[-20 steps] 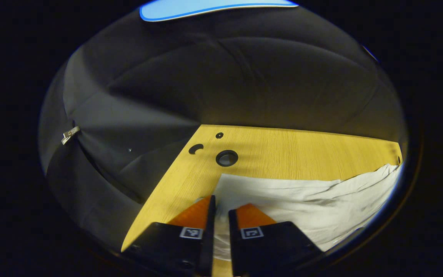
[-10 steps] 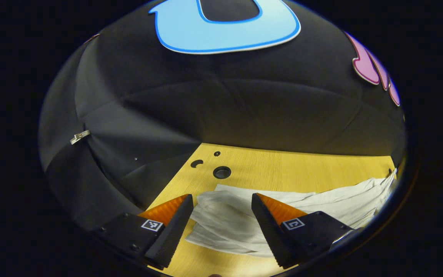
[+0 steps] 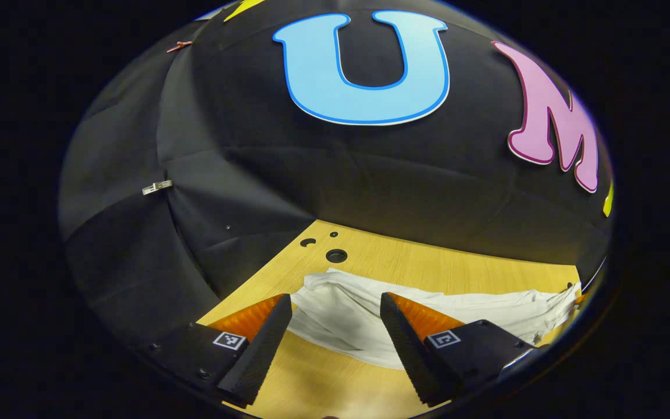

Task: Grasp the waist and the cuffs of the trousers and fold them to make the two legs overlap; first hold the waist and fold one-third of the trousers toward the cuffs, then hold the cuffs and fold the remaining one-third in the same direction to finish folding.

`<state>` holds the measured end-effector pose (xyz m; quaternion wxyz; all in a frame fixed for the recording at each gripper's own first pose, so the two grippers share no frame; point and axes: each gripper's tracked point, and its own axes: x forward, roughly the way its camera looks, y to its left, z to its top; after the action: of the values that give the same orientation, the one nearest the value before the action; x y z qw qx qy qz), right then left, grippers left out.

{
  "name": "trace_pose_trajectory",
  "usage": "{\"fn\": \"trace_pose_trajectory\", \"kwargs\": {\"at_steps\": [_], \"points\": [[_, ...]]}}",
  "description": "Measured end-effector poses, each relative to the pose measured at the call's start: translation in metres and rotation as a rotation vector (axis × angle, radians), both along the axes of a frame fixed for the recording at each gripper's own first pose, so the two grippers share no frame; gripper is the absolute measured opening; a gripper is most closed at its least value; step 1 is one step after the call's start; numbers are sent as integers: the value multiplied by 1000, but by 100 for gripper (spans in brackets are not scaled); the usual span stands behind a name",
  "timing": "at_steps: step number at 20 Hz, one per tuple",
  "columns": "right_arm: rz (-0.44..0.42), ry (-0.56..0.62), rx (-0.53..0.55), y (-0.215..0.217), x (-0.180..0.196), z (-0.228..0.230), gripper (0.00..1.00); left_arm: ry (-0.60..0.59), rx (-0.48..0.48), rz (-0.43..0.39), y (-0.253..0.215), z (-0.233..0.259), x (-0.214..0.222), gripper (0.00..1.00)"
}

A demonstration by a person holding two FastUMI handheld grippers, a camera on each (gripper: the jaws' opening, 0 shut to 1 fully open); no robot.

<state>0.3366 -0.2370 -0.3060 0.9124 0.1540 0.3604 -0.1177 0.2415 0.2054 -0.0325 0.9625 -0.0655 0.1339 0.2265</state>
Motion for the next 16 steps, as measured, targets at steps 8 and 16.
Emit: {"fn": "trace_pose_trajectory", "kwargs": {"at_steps": [8,16], "points": [[-7,12,-65,8,1,-16,95,-1,9,-26,-34,11,-17,96],[18,38,-3,34,1,-16,28,38,34,-138,-58,0,-18,97]]}}
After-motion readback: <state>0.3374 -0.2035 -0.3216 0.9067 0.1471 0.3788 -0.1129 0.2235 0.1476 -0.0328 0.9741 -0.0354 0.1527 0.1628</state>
